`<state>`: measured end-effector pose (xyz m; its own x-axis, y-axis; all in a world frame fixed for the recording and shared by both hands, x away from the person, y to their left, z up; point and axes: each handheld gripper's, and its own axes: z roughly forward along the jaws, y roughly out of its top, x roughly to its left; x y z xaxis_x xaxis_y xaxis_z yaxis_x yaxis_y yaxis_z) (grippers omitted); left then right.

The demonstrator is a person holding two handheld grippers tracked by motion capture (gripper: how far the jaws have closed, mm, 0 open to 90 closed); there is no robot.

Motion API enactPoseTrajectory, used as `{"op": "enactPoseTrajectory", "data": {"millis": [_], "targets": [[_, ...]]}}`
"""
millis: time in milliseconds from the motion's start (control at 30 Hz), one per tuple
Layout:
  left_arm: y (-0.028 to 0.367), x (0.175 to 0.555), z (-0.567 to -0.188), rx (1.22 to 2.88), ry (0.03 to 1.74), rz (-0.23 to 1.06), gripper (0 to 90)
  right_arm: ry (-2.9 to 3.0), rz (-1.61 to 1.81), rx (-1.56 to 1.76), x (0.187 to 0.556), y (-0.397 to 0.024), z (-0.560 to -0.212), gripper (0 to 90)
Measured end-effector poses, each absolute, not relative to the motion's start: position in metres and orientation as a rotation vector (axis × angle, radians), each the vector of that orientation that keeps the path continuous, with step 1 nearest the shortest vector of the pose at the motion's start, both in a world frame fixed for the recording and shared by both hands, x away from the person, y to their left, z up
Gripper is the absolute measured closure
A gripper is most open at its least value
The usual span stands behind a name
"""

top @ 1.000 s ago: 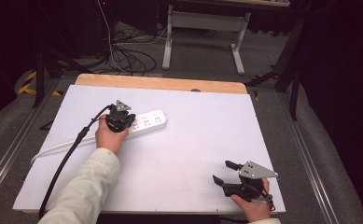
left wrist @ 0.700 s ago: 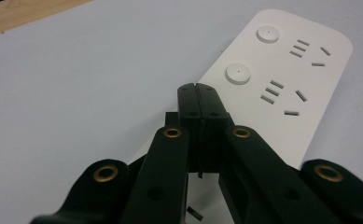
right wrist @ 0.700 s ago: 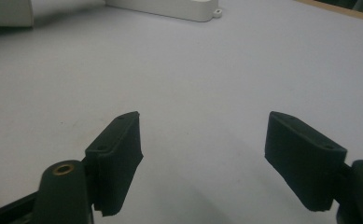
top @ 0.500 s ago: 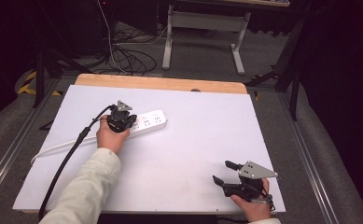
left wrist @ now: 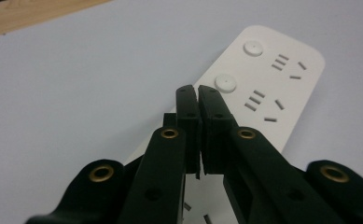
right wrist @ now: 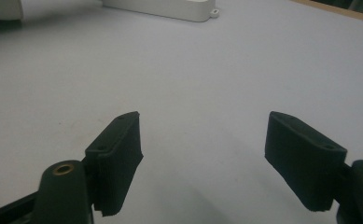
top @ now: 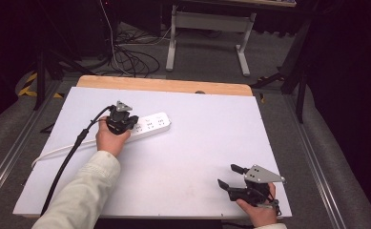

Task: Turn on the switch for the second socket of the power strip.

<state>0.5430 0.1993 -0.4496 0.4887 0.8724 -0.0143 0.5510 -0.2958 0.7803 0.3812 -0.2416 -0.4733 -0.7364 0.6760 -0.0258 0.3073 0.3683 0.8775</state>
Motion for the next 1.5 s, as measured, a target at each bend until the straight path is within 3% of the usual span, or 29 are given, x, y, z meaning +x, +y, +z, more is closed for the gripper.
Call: {"op": "enactPoseTrajectory", "data": {"millis": [667, 1500], "targets": [[0.21, 0.52, -0.415, 1.947, 1.151, 0.541, 76.2, 2.258, 1.306, 0.863, 0.383, -0.24, -0.474, 27.3], [0.212, 0.475, -0.382, 1.974, 1.017, 0.57, 43.6, 2.251, 1.303, 0.854, 0.381, -0.239, -0.473, 27.6]]}}
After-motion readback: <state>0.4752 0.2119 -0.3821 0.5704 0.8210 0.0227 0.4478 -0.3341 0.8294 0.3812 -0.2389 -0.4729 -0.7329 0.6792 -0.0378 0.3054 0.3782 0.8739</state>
